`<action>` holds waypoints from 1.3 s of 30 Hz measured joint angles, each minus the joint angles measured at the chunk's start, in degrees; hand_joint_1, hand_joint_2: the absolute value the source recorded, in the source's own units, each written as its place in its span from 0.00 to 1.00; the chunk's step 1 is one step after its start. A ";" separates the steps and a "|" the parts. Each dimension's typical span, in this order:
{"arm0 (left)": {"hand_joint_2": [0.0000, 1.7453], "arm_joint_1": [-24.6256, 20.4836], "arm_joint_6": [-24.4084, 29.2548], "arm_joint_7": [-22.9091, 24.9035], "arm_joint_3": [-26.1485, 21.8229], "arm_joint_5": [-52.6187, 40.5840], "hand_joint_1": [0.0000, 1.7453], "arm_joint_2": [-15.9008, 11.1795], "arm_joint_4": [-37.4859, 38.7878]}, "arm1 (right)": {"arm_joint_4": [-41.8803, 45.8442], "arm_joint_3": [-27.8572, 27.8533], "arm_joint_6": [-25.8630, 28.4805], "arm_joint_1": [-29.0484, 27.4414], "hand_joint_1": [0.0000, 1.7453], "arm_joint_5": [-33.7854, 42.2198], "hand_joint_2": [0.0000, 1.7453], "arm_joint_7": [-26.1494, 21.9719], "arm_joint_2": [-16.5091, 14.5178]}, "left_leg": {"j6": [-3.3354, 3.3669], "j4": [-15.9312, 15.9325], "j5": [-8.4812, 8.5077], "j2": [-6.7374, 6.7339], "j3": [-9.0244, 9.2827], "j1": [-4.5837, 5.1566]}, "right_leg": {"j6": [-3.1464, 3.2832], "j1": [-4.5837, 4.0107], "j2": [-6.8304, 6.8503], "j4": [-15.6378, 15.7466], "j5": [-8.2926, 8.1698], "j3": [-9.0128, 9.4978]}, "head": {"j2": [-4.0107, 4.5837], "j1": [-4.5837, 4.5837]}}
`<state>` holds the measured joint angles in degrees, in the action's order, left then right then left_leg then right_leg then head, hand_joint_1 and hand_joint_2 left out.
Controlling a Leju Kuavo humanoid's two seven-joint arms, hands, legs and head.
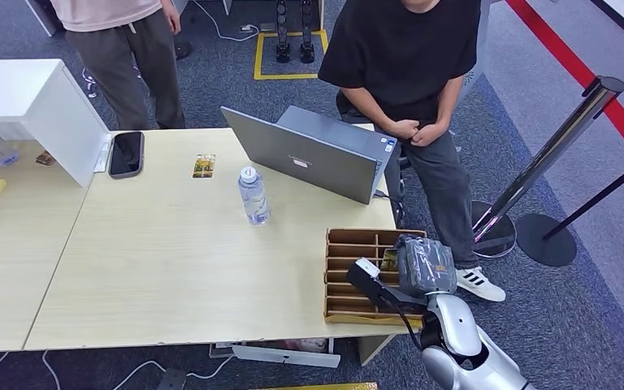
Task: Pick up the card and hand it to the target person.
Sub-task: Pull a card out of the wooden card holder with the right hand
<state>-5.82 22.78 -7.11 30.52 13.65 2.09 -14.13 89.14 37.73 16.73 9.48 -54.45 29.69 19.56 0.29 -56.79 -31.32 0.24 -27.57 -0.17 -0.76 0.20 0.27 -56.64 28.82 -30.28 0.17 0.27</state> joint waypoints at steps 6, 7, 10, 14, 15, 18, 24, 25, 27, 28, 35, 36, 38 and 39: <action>0.00 -0.10 0.02 -0.02 0.39 0.33 0.00 -0.01 0.01 | -0.38 0.02 0.44 0.11 0.95 -0.10 1.00 -0.16 -0.13 | 0.00 0.00 0.00 0.00 0.00 0.00 | 0.00 0.00 0.00 0.00 0.00 0.00 | 0.00 -0.01; 0.00 -0.12 0.03 -0.02 0.60 0.41 0.00 -0.02 0.01 | -0.46 0.02 0.55 0.12 0.95 -0.19 1.00 -0.19 -0.15 | 0.00 0.00 0.00 0.00 0.00 0.00 | 0.00 0.00 0.00 0.00 0.00 0.00 | 0.00 -0.01; 0.00 -0.17 0.06 -0.04 0.95 0.69 0.00 -0.02 0.01 | -0.63 0.02 0.96 0.13 0.95 -0.56 1.00 -0.22 -0.22 | 0.00 0.00 0.00 0.00 0.00 0.00 | 0.00 0.00 0.00 0.00 0.00 0.00 | 0.00 -0.01; 0.00 -0.16 0.07 -0.12 0.98 0.95 0.00 -0.04 0.01 | -0.63 0.00 1.67 0.12 0.99 -1.26 1.00 -0.20 -0.28 | 0.00 -0.01 0.00 0.00 0.00 0.00 | 0.00 0.00 0.00 0.00 0.00 0.00 | 0.00 -0.01; 0.00 -0.16 0.07 -0.13 0.98 1.02 0.00 -0.04 0.01 | -0.63 -0.01 1.79 0.12 0.99 -1.45 1.00 -0.17 -0.28 | 0.00 -0.01 0.00 0.00 0.00 0.00 | 0.00 0.00 0.00 0.00 0.00 0.00 | 0.00 -0.01; 0.00 -0.16 0.07 -0.15 0.98 1.28 0.00 -0.04 0.01 | -0.60 -0.02 2.06 0.12 1.00 -2.30 1.00 -0.01 -0.28 | 0.00 -0.01 0.00 0.00 0.00 0.00 | 0.00 0.00 0.00 0.00 0.00 0.00 | 0.00 -0.01; 0.00 -0.16 0.07 -0.16 1.02 1.65 0.00 -0.04 0.01 | -0.57 -0.04 4.01 0.10 1.00 -4.73 1.00 0.07 -0.29 | 0.00 -0.01 0.00 0.00 0.00 0.00 | 0.00 0.00 0.00 0.00 0.00 0.00 | 0.00 0.00; 0.00 -0.16 0.07 -0.17 1.02 1.67 0.00 -0.04 0.01 | -0.57 -0.04 4.23 0.10 1.00 -4.96 1.00 0.03 -0.29 | 0.00 -0.01 0.00 0.00 0.00 0.00 | 0.00 0.00 0.00 0.00 0.00 0.00 | 0.00 0.00; 0.00 -0.16 0.07 -0.18 1.02 1.73 0.00 -0.04 0.01 | -0.57 -0.05 4.50 0.09 1.00 -5.21 1.00 -0.03 -0.30 | 0.00 -0.01 0.00 0.00 0.00 0.00 | 0.00 0.00 0.00 0.00 0.00 0.00 | 0.00 -0.01; 0.00 -0.16 0.07 -0.19 1.03 1.75 0.00 -0.04 0.01 | -0.57 -0.05 4.55 0.09 1.00 -5.25 1.00 -0.05 -0.30 | 0.00 -0.01 0.00 0.00 0.01 0.00 | 0.00 0.00 0.00 0.00 0.00 0.00 | 0.00 -0.01; 0.00 -0.17 0.11 -0.17 1.40 1.89 0.00 -0.04 0.01 | -0.57 -0.40 6.91 -0.17 1.00 -7.01 1.00 -0.05 -0.36 | 0.00 -0.02 0.00 0.00 0.01 0.00 | 0.00 0.00 0.00 0.00 0.00 0.00 | 0.00 -0.01; 0.00 -0.17 0.15 -0.17 1.40 1.90 0.00 -0.04 0.01 | -0.56 -0.59 7.66 -0.28 1.00 -7.56 1.00 -0.05 -0.36 | 0.00 -0.02 0.00 0.00 0.01 0.00 | 0.00 0.00 0.00 0.00 0.00 0.00 | 0.00 -0.01; 0.00 -0.17 0.25 -0.16 1.44 1.92 0.00 -0.05 0.01 | -0.55 -1.02 9.47 -0.50 1.00 -8.90 1.00 -0.03 -0.37 | 0.00 -0.02 0.00 0.00 0.01 0.00 | 0.00 0.00 0.00 0.00 0.00 0.00 | 0.00 -0.01; 0.00 -0.18 0.30 -0.15 1.46 1.93 0.00 -0.06 0.01 | -0.55 -1.24 10.43 -0.62 1.00 -9.61 1.00 0.01 -0.38 | 0.00 -0.02 0.00 0.00 0.01 0.00 | 0.00 0.00 0.00 0.00 0.00 0.00 | 0.00 -0.01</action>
<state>-6.00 23.07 -7.26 31.98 15.58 2.04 -14.12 88.59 36.48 27.15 8.86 -64.05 29.70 19.18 0.29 -56.81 -31.32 0.23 -27.56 -0.16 -0.76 0.20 0.26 -56.64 28.82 -30.28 0.17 0.26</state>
